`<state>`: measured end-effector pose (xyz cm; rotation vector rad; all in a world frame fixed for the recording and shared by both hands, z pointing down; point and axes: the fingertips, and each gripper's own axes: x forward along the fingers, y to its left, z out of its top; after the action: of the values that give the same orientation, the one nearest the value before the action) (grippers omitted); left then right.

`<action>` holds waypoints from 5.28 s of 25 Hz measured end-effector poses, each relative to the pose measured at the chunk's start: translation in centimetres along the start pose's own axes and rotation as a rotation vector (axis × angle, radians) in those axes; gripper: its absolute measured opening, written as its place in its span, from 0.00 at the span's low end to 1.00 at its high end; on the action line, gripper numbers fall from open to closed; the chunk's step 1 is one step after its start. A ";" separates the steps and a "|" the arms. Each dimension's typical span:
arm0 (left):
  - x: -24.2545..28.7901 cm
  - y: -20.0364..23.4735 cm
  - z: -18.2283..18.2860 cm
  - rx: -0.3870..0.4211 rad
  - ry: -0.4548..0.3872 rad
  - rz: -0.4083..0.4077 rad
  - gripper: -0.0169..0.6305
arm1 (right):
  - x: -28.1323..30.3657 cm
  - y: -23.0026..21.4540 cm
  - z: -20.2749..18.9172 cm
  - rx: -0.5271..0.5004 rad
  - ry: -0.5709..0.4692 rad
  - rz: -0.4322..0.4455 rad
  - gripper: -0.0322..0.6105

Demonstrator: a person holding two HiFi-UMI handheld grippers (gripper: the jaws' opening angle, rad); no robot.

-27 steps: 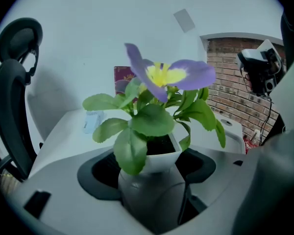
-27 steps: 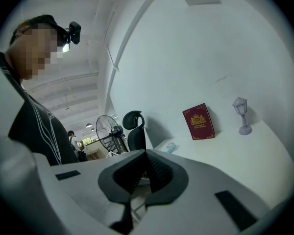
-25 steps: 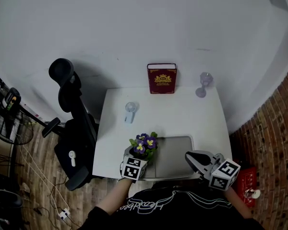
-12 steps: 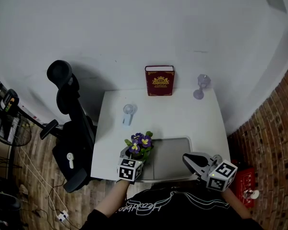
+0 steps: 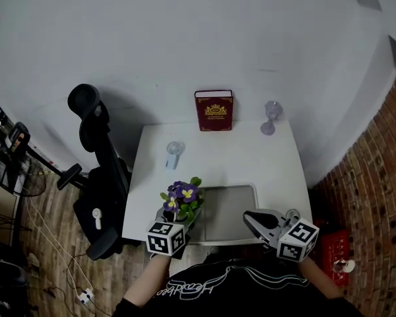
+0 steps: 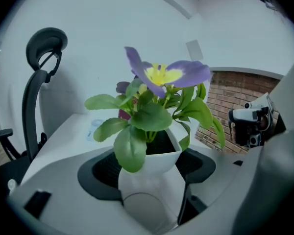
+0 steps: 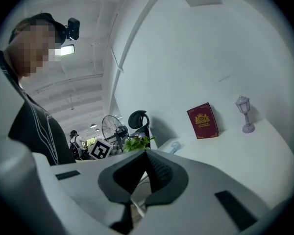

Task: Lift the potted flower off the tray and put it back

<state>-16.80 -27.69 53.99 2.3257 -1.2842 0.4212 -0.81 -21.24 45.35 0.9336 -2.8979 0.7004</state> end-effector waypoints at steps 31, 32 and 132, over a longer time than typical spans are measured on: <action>-11.9 -12.4 -3.8 -0.091 -0.099 -0.007 0.57 | -7.4 6.2 -5.1 0.012 0.024 0.115 0.05; -11.9 -12.4 -3.8 -0.091 -0.099 -0.009 0.57 | -7.4 6.2 -5.1 0.011 0.028 0.112 0.05; -6.4 -6.4 -3.0 0.005 -0.011 0.017 0.55 | -4.5 3.5 -2.9 0.052 0.003 0.111 0.05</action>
<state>-14.81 -18.57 52.05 2.3261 -1.3097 0.4186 0.60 -14.95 45.86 0.7800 -2.9616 0.7871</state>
